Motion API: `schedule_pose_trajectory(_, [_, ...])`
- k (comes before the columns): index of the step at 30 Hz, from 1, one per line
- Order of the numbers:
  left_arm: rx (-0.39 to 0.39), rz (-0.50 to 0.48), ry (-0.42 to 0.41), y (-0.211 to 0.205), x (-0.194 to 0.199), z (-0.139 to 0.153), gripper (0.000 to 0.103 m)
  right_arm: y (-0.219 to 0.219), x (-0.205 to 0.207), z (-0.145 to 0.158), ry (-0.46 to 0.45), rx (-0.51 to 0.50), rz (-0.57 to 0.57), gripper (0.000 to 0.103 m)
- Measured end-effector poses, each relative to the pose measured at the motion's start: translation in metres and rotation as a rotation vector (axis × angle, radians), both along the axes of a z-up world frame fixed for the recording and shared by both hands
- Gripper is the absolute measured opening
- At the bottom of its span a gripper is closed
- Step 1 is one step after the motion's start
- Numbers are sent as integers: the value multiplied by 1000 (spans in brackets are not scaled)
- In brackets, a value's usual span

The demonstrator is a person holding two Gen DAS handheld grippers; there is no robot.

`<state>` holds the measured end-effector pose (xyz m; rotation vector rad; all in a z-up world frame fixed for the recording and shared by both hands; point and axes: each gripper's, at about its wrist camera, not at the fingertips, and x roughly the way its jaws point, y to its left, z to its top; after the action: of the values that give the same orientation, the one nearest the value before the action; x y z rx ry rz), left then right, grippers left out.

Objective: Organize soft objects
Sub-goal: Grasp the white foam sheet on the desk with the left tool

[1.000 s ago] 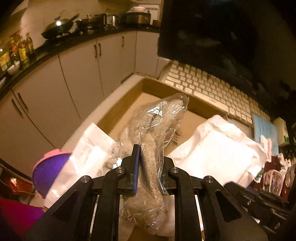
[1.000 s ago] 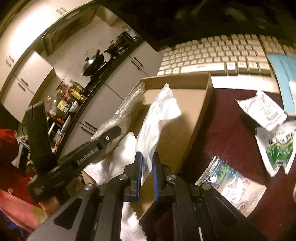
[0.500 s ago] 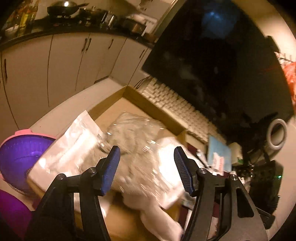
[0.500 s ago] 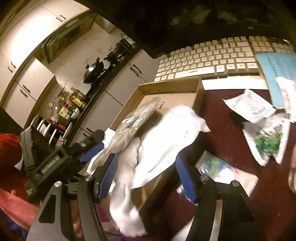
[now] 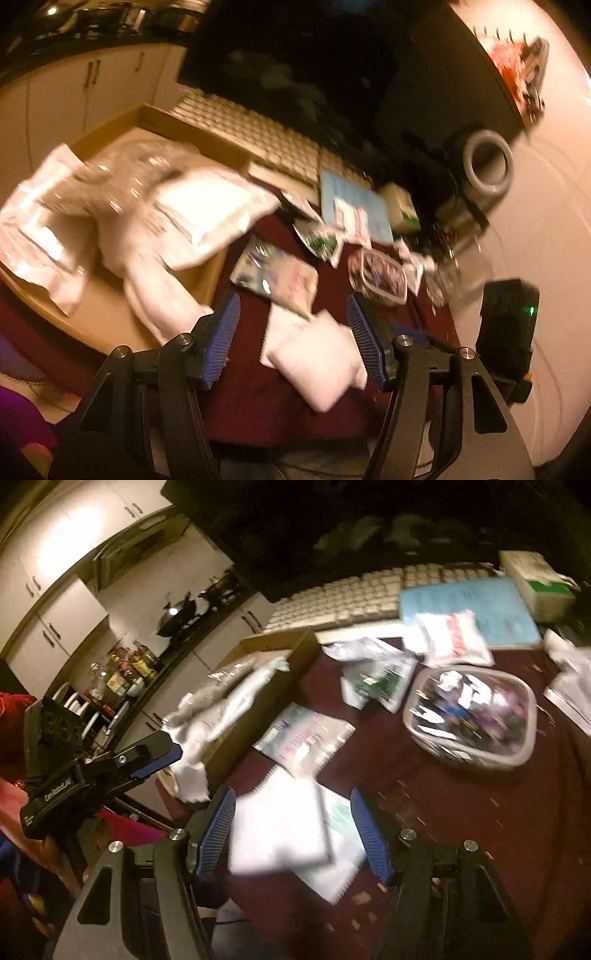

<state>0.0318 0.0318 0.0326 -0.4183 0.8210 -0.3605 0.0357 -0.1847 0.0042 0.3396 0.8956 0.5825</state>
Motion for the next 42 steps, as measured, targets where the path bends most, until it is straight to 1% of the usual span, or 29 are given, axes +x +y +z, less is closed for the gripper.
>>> schedule_pose_trajectory(1, [1,-18,11,-5,-1,-5,61,-4,0,-2,8,5,-10,65])
schedule_pose_trajectory(3, [20,-94,35,-19,0,-12,61,-12,2,-6,30,34,-27,65])
schedule_pose_trajectory(5, [61,-163,77,-33,2,-20,61,-21,3,-9,41,50,-56,65])
schedule_pose_trajectory(6, [89,-211,79,-45,5,-23,61,-23,6,-10,45,58,-62,65])
schedule_pose_trajectory(7, [121,-234,74,-53,7,-24,61,-25,5,-11,46,60,-63,65])
schedule_pose_trajectory(9, [198,-236,50,-64,13,-24,61,-25,6,-12,51,60,-69,65])
schedule_pose_trajectory(11, [244,-230,48,-68,20,-26,61,-23,5,-14,59,57,-48,65])
schedule_pose_trajectory(12, [254,-237,48,-70,24,-27,61,-21,5,-15,65,54,-35,65])
schedule_pose_trajectory(13, [252,-264,43,-72,26,-29,61,-21,5,-17,68,54,-31,65])
schedule_pose_trajectory(14, [256,-310,61,-76,29,-35,61,-22,4,-18,73,56,-31,65])
schedule_pose_trajectory(16, [270,-337,99,-77,30,-43,61,-24,4,-20,83,67,-41,65])
schedule_pose_trajectory(18, [252,-316,105,-73,27,-44,61,-25,4,-21,85,75,-40,65])
schedule_pose_trajectory(20, [237,-313,128,-70,25,-43,61,-25,4,-21,84,70,-40,65])
schedule_pose_trajectory(23, [243,-297,123,-71,16,-38,61,-25,6,-22,92,77,-40,65])
schedule_pose_trajectory(25, [275,-314,109,-80,11,-37,61,-25,7,-23,99,83,-45,65])
schedule_pose_trajectory(28, [377,-331,94,-98,3,-40,61,-25,7,-24,108,86,-50,65])
schedule_pose_trajectory(29, [397,-331,80,-102,1,-41,63,-25,7,-25,110,88,-51,65])
schedule_pose_trajectory(30, [400,-332,72,-103,1,-43,65,-25,8,-25,114,89,-50,65])
schedule_pose_trajectory(33, [357,-324,57,-100,0,-46,65,-24,8,-27,120,89,-52,65])
schedule_pose_trajectory(35, [349,-314,42,-98,-2,-47,64,-25,8,-27,118,85,-54,65])
schedule_pose_trajectory(37, [361,-304,11,-100,-8,-46,59,-26,8,-28,119,86,-58,65])
schedule_pose_trajectory(38, [372,-288,-14,-100,-12,-44,50,-26,8,-28,120,87,-61,65])
schedule_pose_trajectory(40, [367,-276,-21,-98,-16,-42,40,-27,9,-28,121,88,-64,65])
schedule_pose_trajectory(41, [364,-266,-23,-97,-17,-41,38,-27,9,-28,121,88,-64,65])
schedule_pose_trajectory(42, [362,-261,-22,-96,-18,-41,34,-26,9,-29,122,89,-63,65])
